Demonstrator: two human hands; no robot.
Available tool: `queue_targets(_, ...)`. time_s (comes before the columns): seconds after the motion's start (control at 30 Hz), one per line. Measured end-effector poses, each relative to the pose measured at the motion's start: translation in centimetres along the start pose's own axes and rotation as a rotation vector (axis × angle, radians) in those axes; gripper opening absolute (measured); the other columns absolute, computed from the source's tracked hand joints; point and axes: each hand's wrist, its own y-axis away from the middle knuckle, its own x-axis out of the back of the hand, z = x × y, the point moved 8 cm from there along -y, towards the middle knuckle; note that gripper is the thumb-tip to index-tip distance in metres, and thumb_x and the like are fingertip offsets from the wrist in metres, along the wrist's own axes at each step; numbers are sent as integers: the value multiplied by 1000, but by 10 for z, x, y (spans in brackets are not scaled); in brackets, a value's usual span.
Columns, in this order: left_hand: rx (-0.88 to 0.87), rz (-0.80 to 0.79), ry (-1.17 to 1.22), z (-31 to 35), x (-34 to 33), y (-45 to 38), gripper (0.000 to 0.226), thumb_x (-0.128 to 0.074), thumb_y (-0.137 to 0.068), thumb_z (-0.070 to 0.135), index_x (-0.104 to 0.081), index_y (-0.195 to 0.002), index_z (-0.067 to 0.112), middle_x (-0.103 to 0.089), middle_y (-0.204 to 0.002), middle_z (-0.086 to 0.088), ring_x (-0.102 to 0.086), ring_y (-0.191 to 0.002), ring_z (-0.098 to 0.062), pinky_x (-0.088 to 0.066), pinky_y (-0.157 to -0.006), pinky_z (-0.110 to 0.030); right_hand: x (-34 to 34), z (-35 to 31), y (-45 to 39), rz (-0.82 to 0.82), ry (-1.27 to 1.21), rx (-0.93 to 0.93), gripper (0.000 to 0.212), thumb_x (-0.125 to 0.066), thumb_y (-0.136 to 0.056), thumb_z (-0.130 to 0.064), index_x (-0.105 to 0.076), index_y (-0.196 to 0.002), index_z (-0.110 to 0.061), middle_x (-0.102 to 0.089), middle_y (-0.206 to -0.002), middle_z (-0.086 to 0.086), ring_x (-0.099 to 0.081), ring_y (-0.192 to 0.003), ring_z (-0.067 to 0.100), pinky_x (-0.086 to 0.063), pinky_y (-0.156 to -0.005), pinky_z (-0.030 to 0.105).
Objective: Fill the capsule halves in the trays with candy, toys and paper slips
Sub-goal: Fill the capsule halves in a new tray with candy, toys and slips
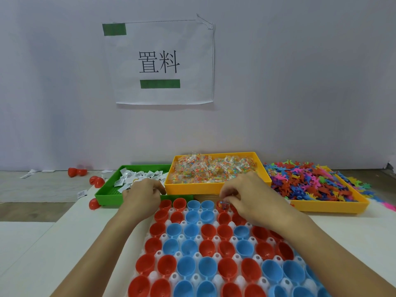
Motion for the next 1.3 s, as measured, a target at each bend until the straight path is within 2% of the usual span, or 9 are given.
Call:
queue_targets(0.37, 17, 1, 6, 0, 2, -1, 37, -41, -91, 6, -76, -98, 18, -71, -111, -2, -60, -102, -26, -46, -98, -46, 10, -2, 1, 37, 46, 11, 19, -60, -96, -20, -77, -104, -24, -73, -104, -11, -60, -94, 4, -50, -89, 23)
queue_targets(0.5, 4, 53, 109, -2, 7, -1, 32, -47, -88, 4, -78, -95, 10, -74, -101, -6, -60, -77, -25, -55, -85, -45, 12, -2, 1, 42, 30, 5, 19, -60, -96, -21, -77, -105, -24, -72, -105, -12, -60, -95, 2, -51, -87, 21)
queue_targets(0.63, -34, 151, 208, -3, 17, -2, 27, -55, -86, 3, -79, -97, 9, -75, -100, -6, -58, -68, -5, -46, -58, -20, 14, -1, 0, 57, 27, 5, 19, -60, -96, -20, -77, -104, -24, -73, -103, -12, -60, -94, 2, -50, -87, 20)
queue_targets(0.73, -43, 176, 215, -5, 19, -3, 29, -53, -89, 2, -76, -104, 8, -73, -110, -7, -58, -79, -8, -44, -66, -18, 15, -1, 0, 63, 23, 8, 19, -60, -96, -20, -77, -104, -24, -73, -103, -12, -59, -93, 1, -48, -85, 17)
queue_targets(0.93, -37, 7, 53, -2, 6, 1, 26, -48, -94, 16, -73, -96, 23, -69, -103, 3, -60, -104, -20, -46, -100, -46, 15, -1, 0, 55, 21, 4, 20, -59, -97, -22, -76, -106, -25, -72, -103, -12, -60, -95, 1, -51, -87, 21)
queue_targets(1.03, -24, -19, -11, -2, 3, 0, 28, -47, -95, 22, -73, -89, 13, -72, -93, -3, -62, -92, -21, -46, -97, -44, 15, -1, 1, 54, 18, 3, 20, -59, -97, -22, -76, -106, -26, -72, -102, -13, -60, -94, 1, -51, -86, 19)
queue_targets(1.17, -13, -16, 8, -2, 2, 0, 34, -47, -93, 18, -61, -66, 4, -63, -68, -15, -45, -62, -23, -38, -70, -35, 14, -1, 0, 55, 18, 2, 20, -59, -97, -23, -76, -107, -26, -73, -103, -12, -60, -94, 1, -49, -85, 17)
queue_targets(1.23, -12, -23, 19, -2, 1, 0, 33, -47, -93, 17, -58, -63, 6, -57, -63, -10, -44, -62, -24, -38, -69, -35, 14, -1, 0, 54, 20, 3, 20, -58, -97, -23, -76, -107, -26, -73, -102, -12, -60, -93, 1, -48, -84, 16)
queue_targets(1.3, -17, -4, -4, -3, 3, -2, 31, -46, -95, 20, -67, -75, 9, -65, -76, -3, -54, -74, -22, -43, -80, -38, 15, -1, 1, 54, 19, 3, 20, -58, -97, -23, -76, -107, -26, -72, -102, -13, -60, -93, 1, -48, -83, 15)
